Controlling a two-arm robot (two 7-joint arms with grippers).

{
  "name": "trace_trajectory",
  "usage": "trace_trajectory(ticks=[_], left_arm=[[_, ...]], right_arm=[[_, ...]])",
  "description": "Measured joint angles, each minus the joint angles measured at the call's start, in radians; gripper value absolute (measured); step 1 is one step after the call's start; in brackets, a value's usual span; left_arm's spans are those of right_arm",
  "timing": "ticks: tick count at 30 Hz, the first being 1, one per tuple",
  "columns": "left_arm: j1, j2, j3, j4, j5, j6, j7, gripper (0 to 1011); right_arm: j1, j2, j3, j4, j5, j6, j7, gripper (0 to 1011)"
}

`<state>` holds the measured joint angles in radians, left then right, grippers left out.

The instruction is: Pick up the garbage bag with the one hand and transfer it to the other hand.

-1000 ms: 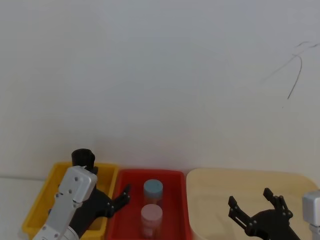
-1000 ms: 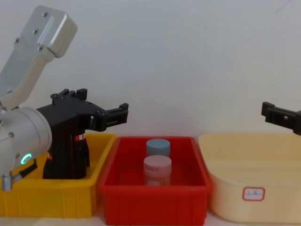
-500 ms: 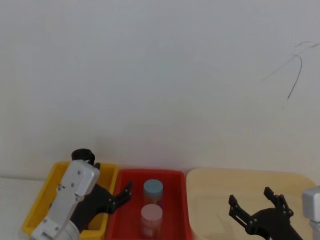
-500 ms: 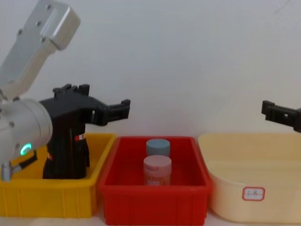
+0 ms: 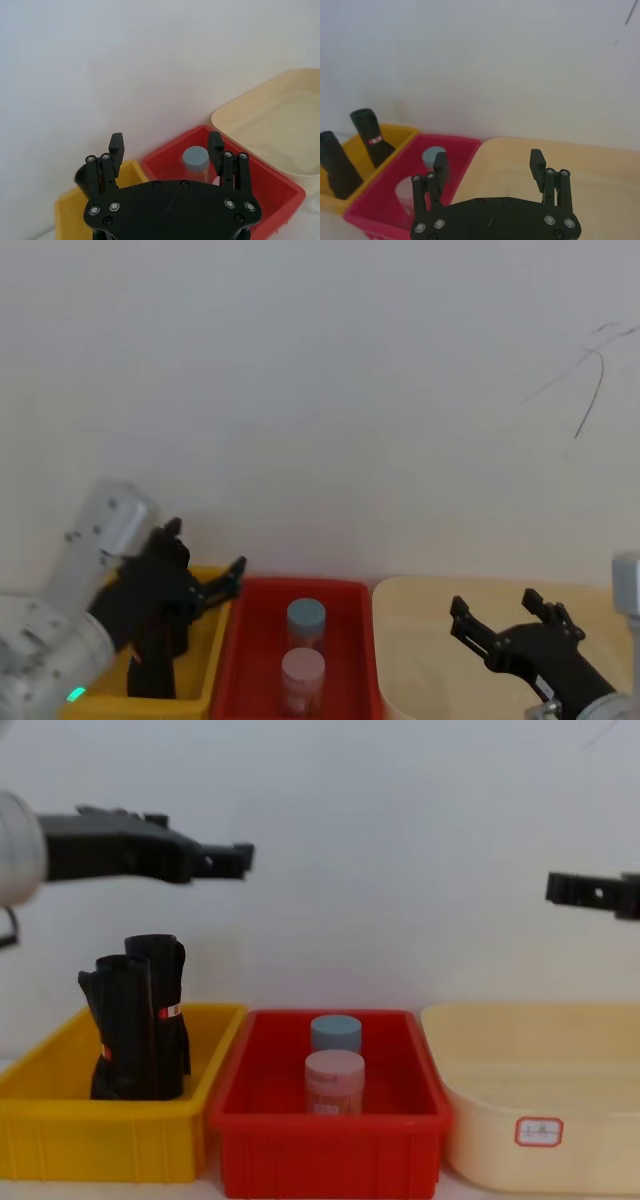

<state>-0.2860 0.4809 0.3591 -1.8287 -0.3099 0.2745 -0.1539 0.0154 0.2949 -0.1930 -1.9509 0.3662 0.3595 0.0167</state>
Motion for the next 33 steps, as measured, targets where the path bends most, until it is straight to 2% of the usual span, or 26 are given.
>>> trace_trajectory(ticks=[6,8,11,12,15,23,24,27,33], left_arm=[[0.033,0.052,-0.085,-0.073,-0.058,0.070,-0.037,1001],[0.052,0.070,-0.120,-0.098,-0.079,0.092,-0.044,1001],[0.073,0.083,-0.151,-0.116,-0.099,0.111,-0.048,1001],[0.091,0.091,-0.175,-0.128,-0.113,0.122,-0.050,1002],[0.127,0.102,-0.214,-0.143,-0.135,0.133,-0.051,1001],[0.240,0.121,-0.313,-0.154,-0.180,0.129,-0.055,1002],[0.240,0.121,-0.313,-0.154,-0.180,0.129,-0.055,1001],[0.279,0.125,-0.342,-0.147,-0.190,0.108,-0.057,1001],[0.308,0.126,-0.358,-0.126,-0.191,0.071,-0.065,1001]], right_arm=[[0.025,-0.021,-0.005,-0.048,0.024,0.111,-0.016,1001],[0.031,-0.026,-0.009,-0.054,0.028,0.132,-0.019,1001],[0.044,-0.037,-0.021,-0.063,0.033,0.165,-0.022,1001],[0.052,-0.044,-0.029,-0.064,0.035,0.180,-0.023,1001],[0.065,-0.057,-0.045,-0.061,0.036,0.202,-0.024,1002],[0.097,-0.091,-0.089,-0.018,0.033,0.224,-0.024,1001],[0.100,-0.094,-0.094,-0.013,0.033,0.225,-0.024,1001],[0.112,-0.105,-0.112,0.008,0.025,0.228,-0.024,1001],[0.136,-0.123,-0.143,0.050,0.004,0.230,-0.024,1001]])
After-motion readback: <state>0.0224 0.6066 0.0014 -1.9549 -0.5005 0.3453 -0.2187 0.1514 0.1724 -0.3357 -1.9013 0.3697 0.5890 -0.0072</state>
